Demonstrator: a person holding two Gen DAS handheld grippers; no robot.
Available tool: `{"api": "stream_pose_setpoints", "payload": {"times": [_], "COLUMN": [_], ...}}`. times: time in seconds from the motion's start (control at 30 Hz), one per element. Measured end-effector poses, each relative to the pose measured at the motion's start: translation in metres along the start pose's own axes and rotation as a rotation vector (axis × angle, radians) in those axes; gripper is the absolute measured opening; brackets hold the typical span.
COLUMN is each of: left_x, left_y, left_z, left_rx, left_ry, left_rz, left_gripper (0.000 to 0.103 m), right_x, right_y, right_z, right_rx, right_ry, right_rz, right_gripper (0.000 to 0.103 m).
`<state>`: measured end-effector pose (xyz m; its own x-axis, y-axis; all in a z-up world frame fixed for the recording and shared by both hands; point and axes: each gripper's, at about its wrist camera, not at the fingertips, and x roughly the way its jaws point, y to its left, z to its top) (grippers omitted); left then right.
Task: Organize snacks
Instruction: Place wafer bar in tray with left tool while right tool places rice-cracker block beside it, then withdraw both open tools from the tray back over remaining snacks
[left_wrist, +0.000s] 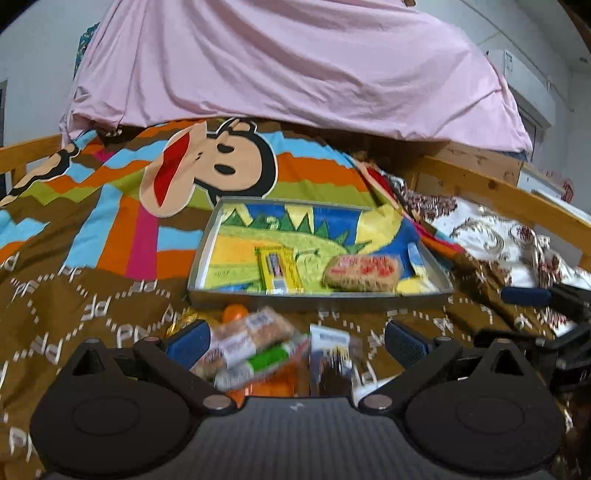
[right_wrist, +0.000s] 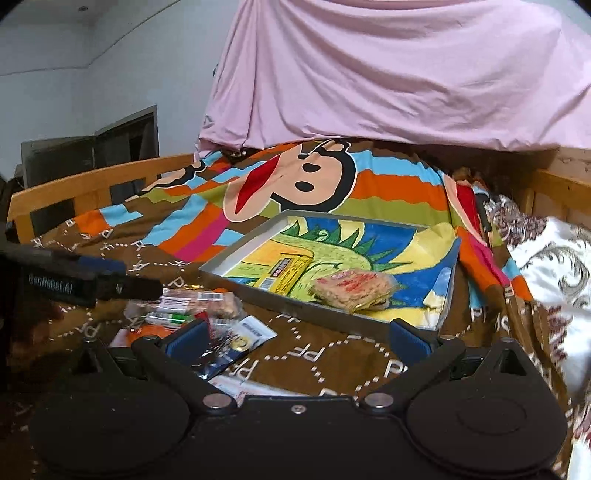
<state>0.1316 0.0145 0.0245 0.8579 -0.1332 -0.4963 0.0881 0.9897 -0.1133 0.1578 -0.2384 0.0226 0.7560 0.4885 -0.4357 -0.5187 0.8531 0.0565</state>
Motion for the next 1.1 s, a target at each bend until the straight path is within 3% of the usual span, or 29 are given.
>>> {"api": "stream_pose_setpoints", "payload": {"times": [0.3,0.53,0.8,1.1], "left_x": [-0.037,-0.056,-0.06,-0.055], "left_y": [-0.017,-0.027,-0.031,-0.038], "left_z": [-0.026,-0.04,-0.057,-0.059], "left_rx": [-0.004,-0.004,-0.004,0.001], "left_ry": [0.044,0.07,0.125,0.146], "left_rz": [0.062,0.067,0.098,0.101], "left_gripper": [0.102,0.102,0.102,0.102], "right_x": [-0.034,-0.043,-0.063,-0.057], "right_y": [0.02,0.039,0.047,0.044], "right_z": [-0.014,-0.018,-0.033,-0.034], "right_rx": [0.007,-0.074,-0.007,0.008], "right_ry": [0.031,0.147,0.209,0.209], "right_rz": [-0.025,-0.026,-0.039,-0.029], "right_gripper": [0.102,0.102,0.102,0.102]}}
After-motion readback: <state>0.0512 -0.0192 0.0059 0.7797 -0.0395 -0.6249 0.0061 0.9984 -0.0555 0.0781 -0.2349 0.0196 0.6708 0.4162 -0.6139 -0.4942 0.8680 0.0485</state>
